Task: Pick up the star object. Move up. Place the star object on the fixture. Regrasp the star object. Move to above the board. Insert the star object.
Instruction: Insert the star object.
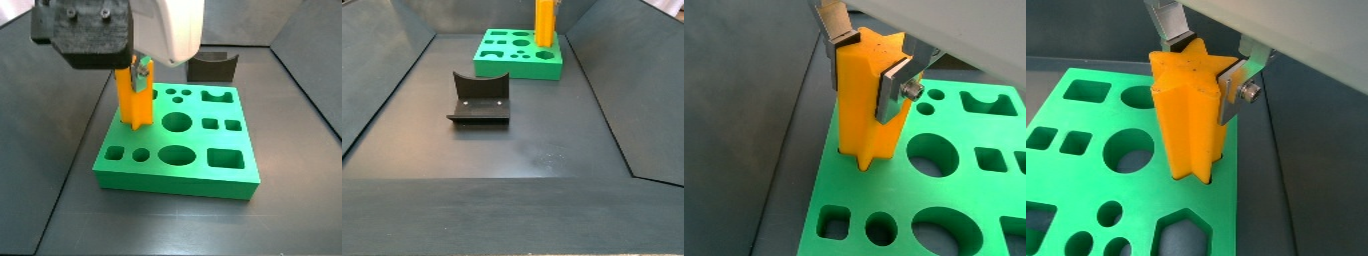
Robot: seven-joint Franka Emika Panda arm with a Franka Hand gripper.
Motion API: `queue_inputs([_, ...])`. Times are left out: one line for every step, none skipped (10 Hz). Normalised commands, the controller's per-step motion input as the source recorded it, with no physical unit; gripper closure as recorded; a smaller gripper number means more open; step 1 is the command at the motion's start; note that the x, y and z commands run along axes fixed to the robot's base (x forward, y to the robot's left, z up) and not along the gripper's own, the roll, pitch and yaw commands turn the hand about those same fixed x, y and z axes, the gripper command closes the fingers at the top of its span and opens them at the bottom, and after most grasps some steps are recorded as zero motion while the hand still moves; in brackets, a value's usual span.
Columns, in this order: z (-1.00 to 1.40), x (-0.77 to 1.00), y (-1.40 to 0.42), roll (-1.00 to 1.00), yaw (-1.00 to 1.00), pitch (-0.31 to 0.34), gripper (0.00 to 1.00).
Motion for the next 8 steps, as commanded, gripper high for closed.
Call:
queue_inputs([-0.77,-0.10,0.25,-0.20,0.05,0.026,1.00])
queue_inputs([-0.70,-0.28,0.29,-0.15,0.10,0.104,1.00])
queue_inputs([-0.69,-0.32,0.22,-0.12,0.05,0.157,1.00])
queue_inputs([-0.67,-0.26,0.15,-0.16,0.01,0.154,1.00])
queue_inputs([-0.35,-0.13,0.02,-0.21,0.00,-0.150,1.00])
queue_inputs([0.00,0.00,-0.07,0.00,0.02,0.000,1.00])
queue_inputs([-0.31,-0.27,-0.08,-0.03,0.41,-0.149,1.00])
queue_inputs([-0.48,-0.08,0.10,-0.07,0.96,-0.056,1.00])
